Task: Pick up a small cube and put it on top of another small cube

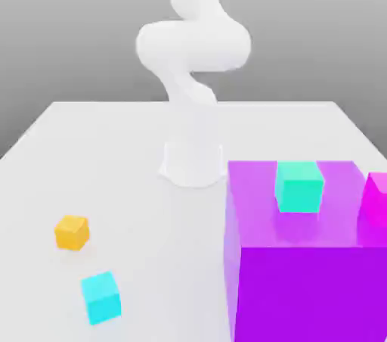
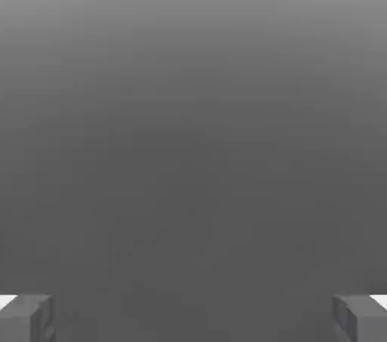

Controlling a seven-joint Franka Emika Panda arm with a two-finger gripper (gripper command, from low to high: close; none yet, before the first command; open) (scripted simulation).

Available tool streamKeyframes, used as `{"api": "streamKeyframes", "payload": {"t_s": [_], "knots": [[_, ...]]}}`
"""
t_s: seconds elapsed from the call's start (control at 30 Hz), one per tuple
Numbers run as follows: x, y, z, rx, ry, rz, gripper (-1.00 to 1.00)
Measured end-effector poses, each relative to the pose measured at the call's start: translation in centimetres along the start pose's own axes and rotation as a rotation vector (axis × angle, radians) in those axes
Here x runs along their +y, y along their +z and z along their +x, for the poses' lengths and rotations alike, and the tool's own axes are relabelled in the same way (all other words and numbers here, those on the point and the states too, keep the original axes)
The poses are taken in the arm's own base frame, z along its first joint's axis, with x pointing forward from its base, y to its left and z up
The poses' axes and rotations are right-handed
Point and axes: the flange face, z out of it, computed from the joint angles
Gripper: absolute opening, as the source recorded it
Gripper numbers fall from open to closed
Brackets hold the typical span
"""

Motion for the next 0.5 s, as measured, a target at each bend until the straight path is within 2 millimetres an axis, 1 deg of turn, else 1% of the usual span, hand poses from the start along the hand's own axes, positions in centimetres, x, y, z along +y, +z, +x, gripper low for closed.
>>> {"api": "streamKeyframes", "payload": {"t_s": [0.1, 0.23, 0.37, 0.5], "knots": [[1.5, 6.6, 0.5, -0.014, 0.11, -0.108, 0.0], [4.7, 14.5, 0.8, -0.034, 0.254, -0.239, 0.0], [9.3, 21.8, 0.5, -0.056, 0.402, -0.361, 0.0], [14.6, 28.1, -0.7, -0.083, 0.553, -0.475, 0.0]]}}
